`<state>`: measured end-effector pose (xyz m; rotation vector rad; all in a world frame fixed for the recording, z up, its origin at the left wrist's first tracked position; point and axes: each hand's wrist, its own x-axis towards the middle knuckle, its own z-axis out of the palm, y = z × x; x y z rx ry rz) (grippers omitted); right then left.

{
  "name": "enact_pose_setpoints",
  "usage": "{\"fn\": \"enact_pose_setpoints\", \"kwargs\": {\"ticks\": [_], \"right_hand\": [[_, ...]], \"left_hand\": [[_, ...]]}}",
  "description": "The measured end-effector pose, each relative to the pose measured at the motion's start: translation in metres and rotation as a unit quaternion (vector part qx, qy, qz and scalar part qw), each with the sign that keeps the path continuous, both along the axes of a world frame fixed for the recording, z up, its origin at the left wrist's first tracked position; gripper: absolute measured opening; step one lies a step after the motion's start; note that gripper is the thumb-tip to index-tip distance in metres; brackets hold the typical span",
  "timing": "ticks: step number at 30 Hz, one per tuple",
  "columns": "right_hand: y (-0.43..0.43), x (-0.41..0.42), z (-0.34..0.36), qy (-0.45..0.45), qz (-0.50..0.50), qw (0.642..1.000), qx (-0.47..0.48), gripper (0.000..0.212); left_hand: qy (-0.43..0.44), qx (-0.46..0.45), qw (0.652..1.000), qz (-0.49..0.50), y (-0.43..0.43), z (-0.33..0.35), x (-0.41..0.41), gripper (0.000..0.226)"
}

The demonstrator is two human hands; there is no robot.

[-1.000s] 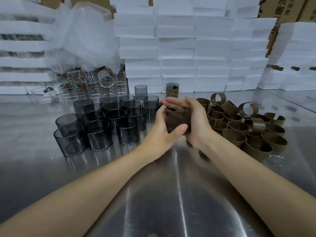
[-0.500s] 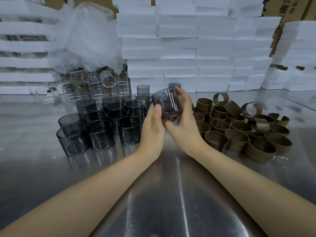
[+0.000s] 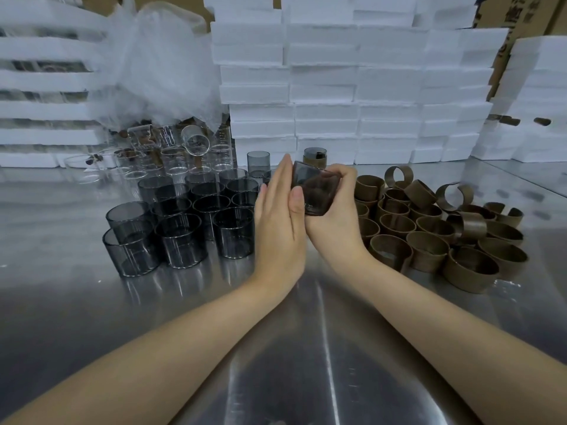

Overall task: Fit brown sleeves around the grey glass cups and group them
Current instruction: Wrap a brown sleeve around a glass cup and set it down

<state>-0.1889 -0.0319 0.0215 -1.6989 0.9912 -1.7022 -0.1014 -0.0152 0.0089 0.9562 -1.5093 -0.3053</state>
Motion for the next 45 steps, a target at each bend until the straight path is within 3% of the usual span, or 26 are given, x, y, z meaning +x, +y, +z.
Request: {"fn": "enact_pose_setpoints", "kwargs": {"ticks": [5,7,9,11,14,16,19,21,25,27,30,35,38,41,45], "right_hand": [[-0.002,0.001,-0.007,0.000,-0.055,0.998,0.013,0.059],[-0.004,-0.001,-0.008,0.032,-0.067,0.997,0.033,0.053],[-0.007,-0.003,-0.009,0.039,-0.054,0.997,0.048,0.038],[-0.007,-0.004,-0.007,-0.017,-0.031,0.997,0.071,0.008],[-0.007,-0.006,-0.011,0.104,-0.084,0.990,0.033,0.023],[-0.005,-0.007,-0.013,0.180,-0.106,0.978,0.001,0.023],[-0.005,-0.008,-0.015,0.225,-0.083,0.970,-0.031,0.018],[-0.005,-0.007,-0.014,0.233,-0.062,0.970,-0.043,0.031],[0.002,-0.004,-0.011,0.165,0.015,0.986,-0.007,0.052],[0.004,-0.003,-0.010,0.101,0.081,0.991,0.021,0.056],[0.005,-0.004,-0.009,0.043,0.134,0.988,0.063,0.059],[0.001,-0.002,-0.008,-0.085,0.174,0.975,0.110,0.061],[-0.001,0.001,-0.008,-0.188,0.173,0.950,0.178,0.063],[-0.001,0.000,-0.006,-0.153,0.151,0.964,0.160,0.070],[-0.003,-0.001,-0.007,-0.094,0.093,0.987,0.092,0.078]], "left_hand": [[-0.095,-0.057,0.992,0.058,-0.004,0.002,0.005,0.046],[-0.146,-0.059,0.987,0.017,-0.003,0.002,0.006,0.051],[-0.182,-0.028,0.983,-0.024,-0.001,0.001,0.005,0.054],[-0.198,-0.001,0.980,-0.032,0.001,-0.001,0.003,0.053],[-0.201,0.035,0.979,-0.025,0.000,-0.002,0.003,0.055],[-0.189,0.038,0.981,-0.013,0.001,-0.003,0.003,0.055],[-0.116,0.060,0.991,0.011,0.003,-0.003,0.002,0.057],[-0.035,0.097,0.995,0.006,0.002,-0.003,0.004,0.058],[0.147,0.152,0.977,-0.035,0.000,0.007,0.007,0.045],[0.265,0.213,0.937,-0.079,-0.005,0.016,0.007,0.035],[0.365,0.276,0.877,-0.147,-0.010,0.017,0.008,0.051],[0.427,0.347,0.791,-0.266,-0.015,0.010,0.010,0.048],[0.421,0.378,0.764,-0.311,-0.013,0.007,0.006,0.050],[0.404,0.381,0.785,-0.274,-0.014,0.009,0.003,0.049],[0.318,0.298,0.876,-0.204,-0.018,0.005,0.007,0.053]]}}
